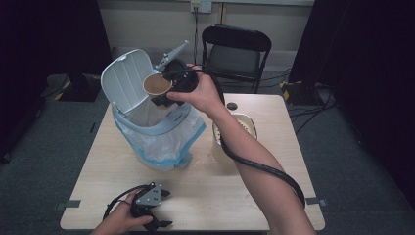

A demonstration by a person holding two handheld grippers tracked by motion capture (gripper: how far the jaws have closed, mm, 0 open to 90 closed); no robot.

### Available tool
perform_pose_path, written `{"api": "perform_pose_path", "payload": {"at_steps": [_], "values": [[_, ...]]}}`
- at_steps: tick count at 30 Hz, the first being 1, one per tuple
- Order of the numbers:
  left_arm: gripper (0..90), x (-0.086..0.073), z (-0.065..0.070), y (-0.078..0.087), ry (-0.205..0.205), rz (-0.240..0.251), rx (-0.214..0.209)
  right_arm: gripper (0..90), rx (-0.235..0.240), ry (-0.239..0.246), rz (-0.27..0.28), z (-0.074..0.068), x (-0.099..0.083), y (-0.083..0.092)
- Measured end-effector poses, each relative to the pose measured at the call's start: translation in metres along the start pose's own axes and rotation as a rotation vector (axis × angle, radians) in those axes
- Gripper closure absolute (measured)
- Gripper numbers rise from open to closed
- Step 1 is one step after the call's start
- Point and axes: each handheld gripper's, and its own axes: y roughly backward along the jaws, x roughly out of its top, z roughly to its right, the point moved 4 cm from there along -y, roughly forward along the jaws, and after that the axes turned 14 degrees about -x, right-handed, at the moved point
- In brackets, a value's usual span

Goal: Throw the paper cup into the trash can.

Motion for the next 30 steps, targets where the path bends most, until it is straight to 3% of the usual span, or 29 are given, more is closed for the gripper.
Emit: {"api": "perform_pose_path", "payload": {"at_steps": [20,23,25,30], "values": [[5.9,0.000,0.000,0.000,0.000,0.000,0.001,26.8,0.038,0.006,-0.007,-0.014,0.004,-0.030],[5.9,0.000,0.000,0.000,0.001,0.001,0.001,20.7,0.074,-0.027,0.002,-0.015,0.003,-0.032],[5.9,0.000,0.000,0.000,0.000,0.000,0.000,16.1,0.071,-0.038,0.000,-0.015,0.003,-0.033],[5.9,0.000,0.000,0.000,0.000,0.000,0.000,15.1,0.065,-0.042,0.001,-0.015,-0.001,-0.026]]}}
